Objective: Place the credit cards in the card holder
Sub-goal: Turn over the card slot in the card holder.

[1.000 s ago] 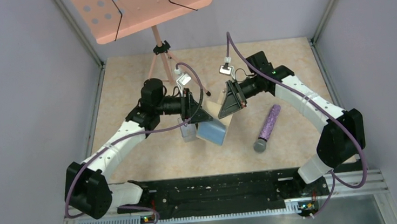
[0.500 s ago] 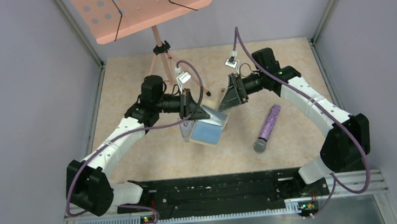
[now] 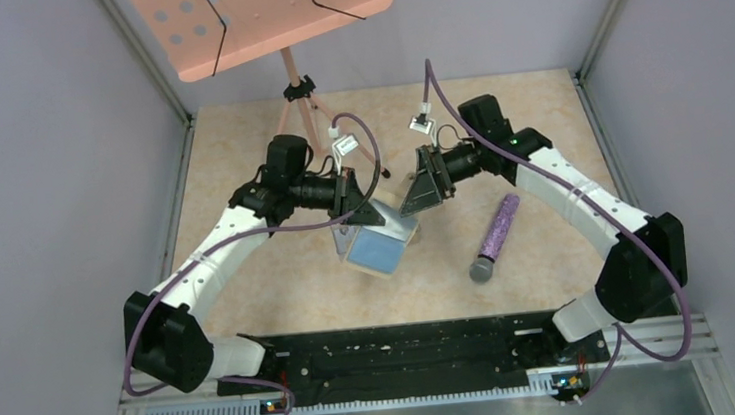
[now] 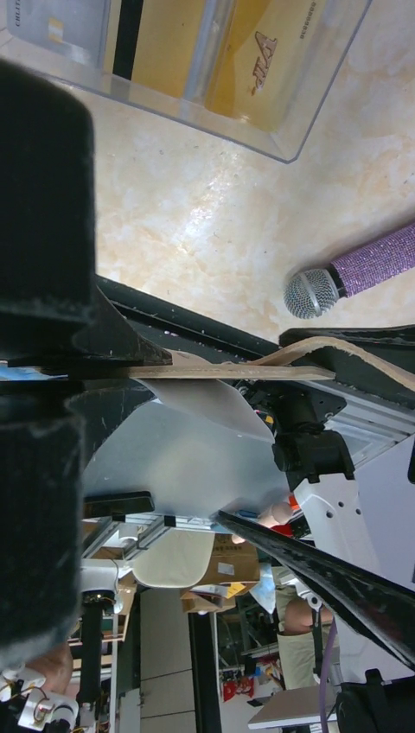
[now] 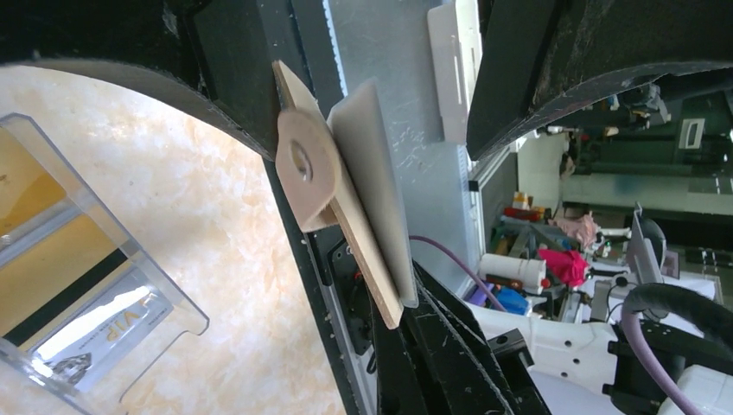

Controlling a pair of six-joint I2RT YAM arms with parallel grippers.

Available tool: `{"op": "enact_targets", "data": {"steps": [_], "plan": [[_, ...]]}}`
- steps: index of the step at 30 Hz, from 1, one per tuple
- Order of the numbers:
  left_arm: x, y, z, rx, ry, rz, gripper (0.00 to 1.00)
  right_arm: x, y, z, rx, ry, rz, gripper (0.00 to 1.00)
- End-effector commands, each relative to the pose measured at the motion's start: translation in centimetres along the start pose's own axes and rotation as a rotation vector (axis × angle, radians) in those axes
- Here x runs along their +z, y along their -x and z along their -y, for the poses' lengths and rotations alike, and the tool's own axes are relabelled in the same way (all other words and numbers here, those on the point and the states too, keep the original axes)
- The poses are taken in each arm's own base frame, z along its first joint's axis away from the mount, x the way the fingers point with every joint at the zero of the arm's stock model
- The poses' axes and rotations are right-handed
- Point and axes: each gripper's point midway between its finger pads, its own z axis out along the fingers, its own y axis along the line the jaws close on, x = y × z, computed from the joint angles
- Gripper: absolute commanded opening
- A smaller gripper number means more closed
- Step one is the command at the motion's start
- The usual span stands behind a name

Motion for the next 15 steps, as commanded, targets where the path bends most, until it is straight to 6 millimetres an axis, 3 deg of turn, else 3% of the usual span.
{"op": "enact_targets", "data": {"steps": [1, 4, 7, 10, 13, 15], "plan": [[-0.3, 1.4, 0.7, 0.044, 0.0, 0.02, 0.0, 1.7, 0.0, -0.6, -0.057, 0.016, -0.038, 0.76], [-0.3, 1.6, 0.5, 0.039, 0.014, 0.026, 0.0, 3.0, -0.4, -0.7, -0.056, 0.029, -0.074, 0.65], [-0.2, 1.8, 0.2, 0.039, 0.027, 0.03, 0.0, 3.7, -0.6, -0.2, -0.038, 0.03, -0.094, 0.43], [-0.3, 1.9, -0.5, 0.032, 0.073, 0.041, 0.08, 4.0, -0.5, 0.6, -0.021, 0.001, -0.093, 0.0], [-0.7, 1.8, -2.0, 0.026, 0.17, 0.062, 0.33, 4.0, -0.4, 1.2, -0.009, -0.025, -0.086, 0.0], [-1.2, 1.8, -3.2, 0.01, 0.245, 0.093, 0.43, 3.6, -0.2, 1.9, 0.004, -0.056, -0.07, 0.0]]}}
